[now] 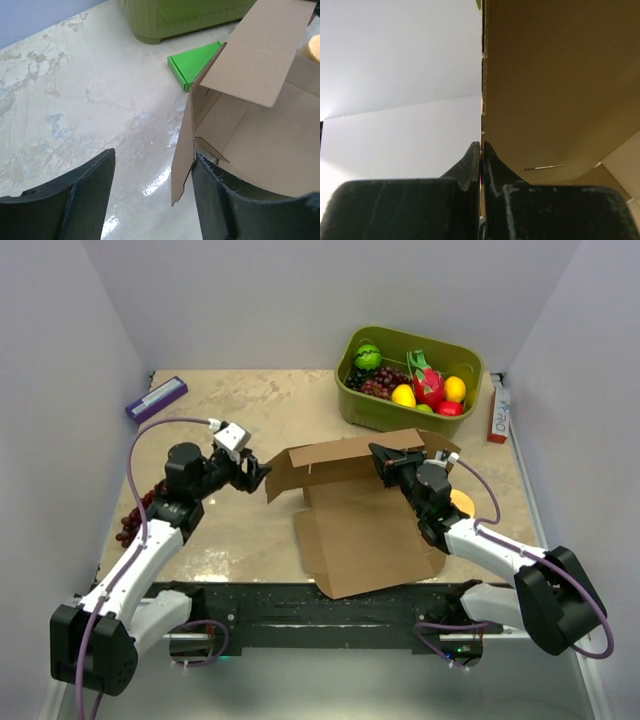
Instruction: Fold the paper box
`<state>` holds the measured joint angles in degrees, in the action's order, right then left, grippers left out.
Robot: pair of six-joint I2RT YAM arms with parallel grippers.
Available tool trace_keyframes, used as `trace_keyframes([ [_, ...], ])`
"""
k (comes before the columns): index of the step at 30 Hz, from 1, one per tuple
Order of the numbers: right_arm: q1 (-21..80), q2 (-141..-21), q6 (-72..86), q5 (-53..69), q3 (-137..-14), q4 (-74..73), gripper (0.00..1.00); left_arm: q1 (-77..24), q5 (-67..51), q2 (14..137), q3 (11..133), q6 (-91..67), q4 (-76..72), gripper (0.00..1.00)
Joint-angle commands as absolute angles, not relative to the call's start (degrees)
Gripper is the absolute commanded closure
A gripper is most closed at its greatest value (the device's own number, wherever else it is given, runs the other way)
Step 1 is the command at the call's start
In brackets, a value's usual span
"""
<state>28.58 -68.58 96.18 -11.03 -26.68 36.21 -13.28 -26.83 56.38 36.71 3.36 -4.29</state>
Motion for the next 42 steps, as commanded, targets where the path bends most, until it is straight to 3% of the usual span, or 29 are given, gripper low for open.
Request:
trace_keyframes([
  [1,28.6,-67.8,94.5,-14.1,-26.9,34.1,1.0,-13.4,-26.1,52.3,39.7,0.7,-8.3,0.3],
  [7,28.5,-68.5,94.7,-14.3,-27.3,33.4,1.0,-13.4,-23.7,44.8,42.6,-11.8,-9.1,0.3],
  [17,28.5,-68.3,94.6,-14.6,-26.9,32.7,1.0,-16.1,-31.8,54.7,44.2,-32.8,-9.4,0.34],
  [27,28.6,-67.9,94.7,-14.7,-26.5,32.3,1.0,-26.0,-27.3,63.4,45.3,-33.8,-12.5,0.34],
  [42,28.5,-68.5,94.8,-14.4,-26.3,32.4,1.0,-29.4,-22.5,69.3,45.5,-33.0,-12.0,0.34],
])
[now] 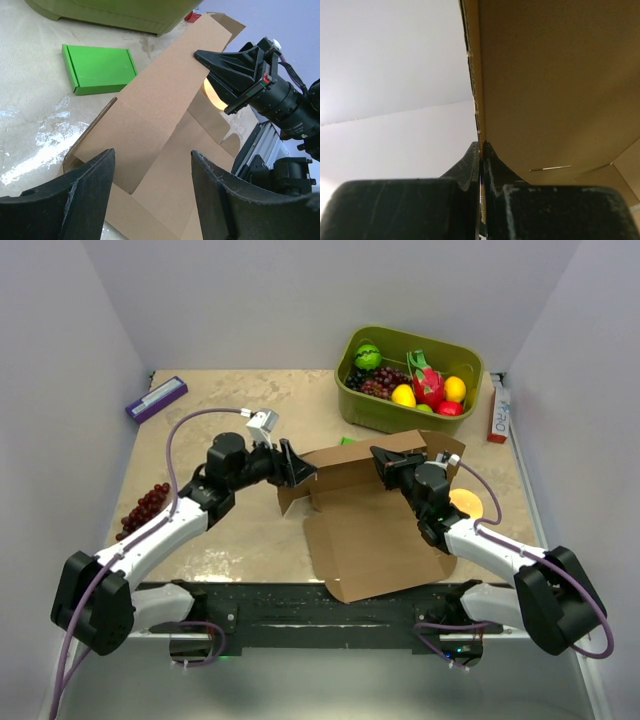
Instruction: Fold the paper box
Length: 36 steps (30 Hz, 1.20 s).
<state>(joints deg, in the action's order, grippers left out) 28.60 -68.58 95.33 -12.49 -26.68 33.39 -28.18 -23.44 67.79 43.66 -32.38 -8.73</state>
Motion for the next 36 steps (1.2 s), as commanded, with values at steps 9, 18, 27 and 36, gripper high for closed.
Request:
trace_keyframes([
  [9,28.6,-68.7,94.9,-14.2,-26.4,32.3,1.0,-34.4,-21.6,75.1,46.2,-35.6,-18.6,0.34],
  [18,28.6,-68.2,95.0,-14.6,-25.9,31.9,1.0,-36.7,-15.8,75.0,45.4,-35.0,-16.1,0.34],
  [27,28.5,-67.7,95.2,-14.9,-25.5,31.5,1.0,-36.7,-13.5,74.8,43.0,-35.0,-14.7,0.33],
  [36,28.5,-67.9,95.1,-15.0,-25.9,31.0,1.0,-37.9,-16.3,80.9,46.3,-35.2,-16.4,0.33],
])
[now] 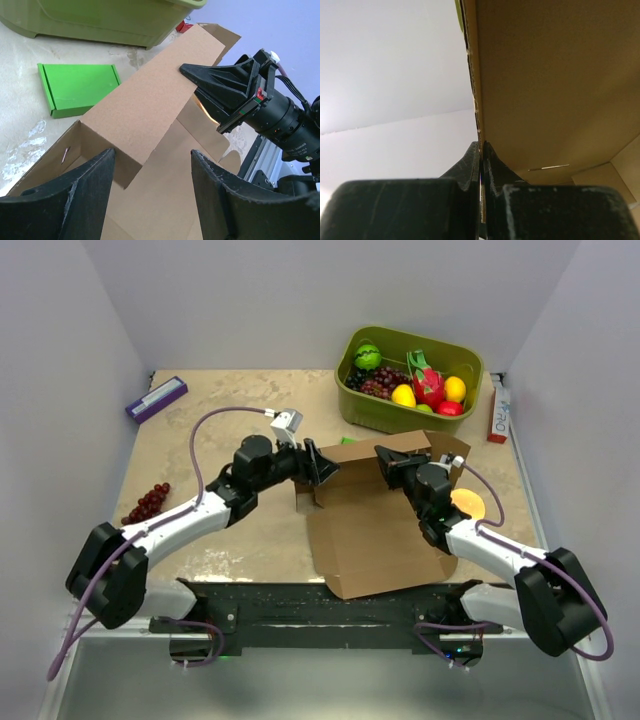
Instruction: Fold the paper box
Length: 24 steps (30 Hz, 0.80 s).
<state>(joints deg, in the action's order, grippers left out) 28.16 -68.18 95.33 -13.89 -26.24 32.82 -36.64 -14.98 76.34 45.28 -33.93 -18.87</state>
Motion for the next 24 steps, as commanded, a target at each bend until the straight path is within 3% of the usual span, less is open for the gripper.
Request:
trace_keyframes([
  [1,28.6,-67.9,95.1,-15.0,-26.1,30.9,1.0,-38.2,-16.3,81.6,46.7,-35.2,-16.4,0.33],
  [10,28.6,-68.0,95.3,-15.2,-25.9,30.5,1.0,-39.4,-14.3,82.2,47.8,-33.8,-14.9,0.33],
  [15,28.5,-67.7,95.3,-16.3,-26.3,29.8,1.0,-39.5,-7.0,76.6,47.1,-31.5,-11.3,0.31],
  [24,28.6,-68.1,95.1,-16.6,-26.9,29.4,1.0,-49.4,4.9,72.8,50.2,-26.7,-1.5,0.35],
])
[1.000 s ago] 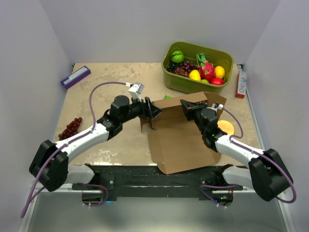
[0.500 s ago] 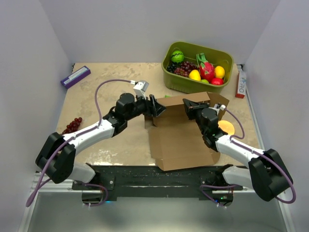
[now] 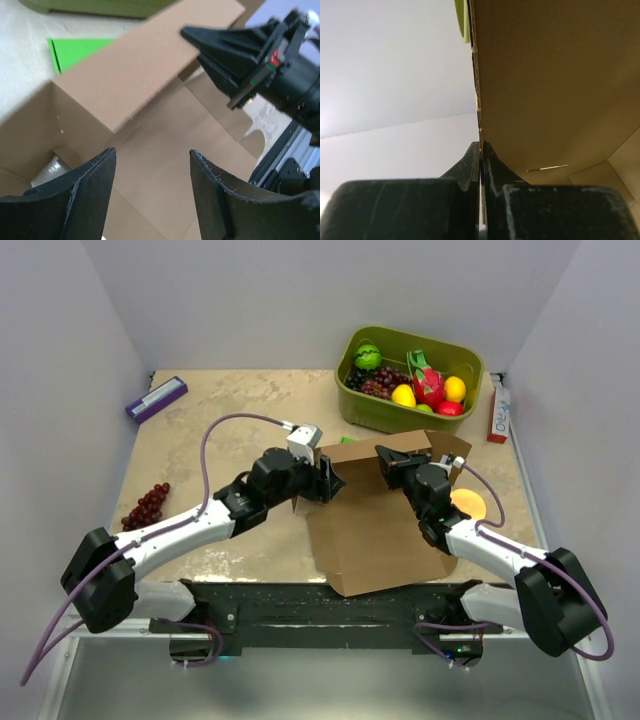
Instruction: Fold the paper box
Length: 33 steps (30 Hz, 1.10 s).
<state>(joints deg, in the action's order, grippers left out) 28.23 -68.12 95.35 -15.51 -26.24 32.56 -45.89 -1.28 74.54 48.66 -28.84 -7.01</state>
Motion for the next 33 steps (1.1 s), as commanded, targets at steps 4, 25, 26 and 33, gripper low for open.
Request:
trace_keyframes([
  [4,28.6,-68.3,95.1,-16.8,-27.1,29.1,1.0,-54.9,8.6,72.9,48.6,-27.5,-2.5,0.35],
  [25,28.5,-66.0,95.4,-17.2,-26.0,27.6,1.0,-50.1,13.4,83.2,40.0,-27.8,-15.6,0.34],
  [26,28.6,-66.0,95.4,-17.3,-26.0,27.7,1.0,-50.1,13.3,84.6,40.3,-27.6,-15.8,0.34],
  [33,28.6,-66.5,95.4,-16.6,-25.4,28.2,1.0,-50.4,12.0,90.2,43.1,-26.9,-18.7,0.4],
])
